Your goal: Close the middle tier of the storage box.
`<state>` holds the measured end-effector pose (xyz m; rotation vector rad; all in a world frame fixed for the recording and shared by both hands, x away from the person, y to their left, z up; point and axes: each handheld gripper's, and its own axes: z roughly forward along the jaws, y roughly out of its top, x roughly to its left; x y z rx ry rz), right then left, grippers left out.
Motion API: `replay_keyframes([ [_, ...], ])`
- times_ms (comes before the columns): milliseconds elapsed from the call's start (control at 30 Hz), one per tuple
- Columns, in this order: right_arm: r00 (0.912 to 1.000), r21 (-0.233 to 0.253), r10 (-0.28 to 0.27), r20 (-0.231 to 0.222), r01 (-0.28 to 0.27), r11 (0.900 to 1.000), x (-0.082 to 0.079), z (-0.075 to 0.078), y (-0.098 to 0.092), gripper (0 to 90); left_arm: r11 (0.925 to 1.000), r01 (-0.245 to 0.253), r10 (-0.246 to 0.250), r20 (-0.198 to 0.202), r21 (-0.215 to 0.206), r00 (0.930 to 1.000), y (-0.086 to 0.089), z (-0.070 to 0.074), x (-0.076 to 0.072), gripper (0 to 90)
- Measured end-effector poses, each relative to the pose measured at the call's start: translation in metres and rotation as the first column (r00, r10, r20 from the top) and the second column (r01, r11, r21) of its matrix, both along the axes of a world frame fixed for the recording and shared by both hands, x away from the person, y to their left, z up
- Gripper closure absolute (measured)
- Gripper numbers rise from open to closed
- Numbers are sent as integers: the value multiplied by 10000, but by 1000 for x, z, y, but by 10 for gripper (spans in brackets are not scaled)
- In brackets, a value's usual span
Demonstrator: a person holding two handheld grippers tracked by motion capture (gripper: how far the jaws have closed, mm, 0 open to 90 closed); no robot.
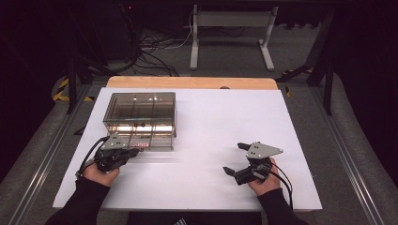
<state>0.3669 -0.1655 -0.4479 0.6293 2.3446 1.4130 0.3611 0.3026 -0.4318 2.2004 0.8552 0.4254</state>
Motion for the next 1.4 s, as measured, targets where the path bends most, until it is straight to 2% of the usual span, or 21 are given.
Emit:
replay_keyframes([
  [267,10000,-12,-1,3,1,10000,0,0,0,0,9999,-155,155,51,65,9999,-2,-1,6,896],
  [633,10000,-19,-5,-3,5,10000,0,0,0,0,9991,-413,415,182,-127,9990,-1,1,13,896],
  [1067,10000,-16,0,-8,0,10000,0,0,0,0,9973,-715,722,435,-163,9964,0,1,22,896],
  [1400,10000,-17,-5,-17,5,10000,0,0,0,0,9939,-975,996,410,-509,9942,1,-2,29,896],
])
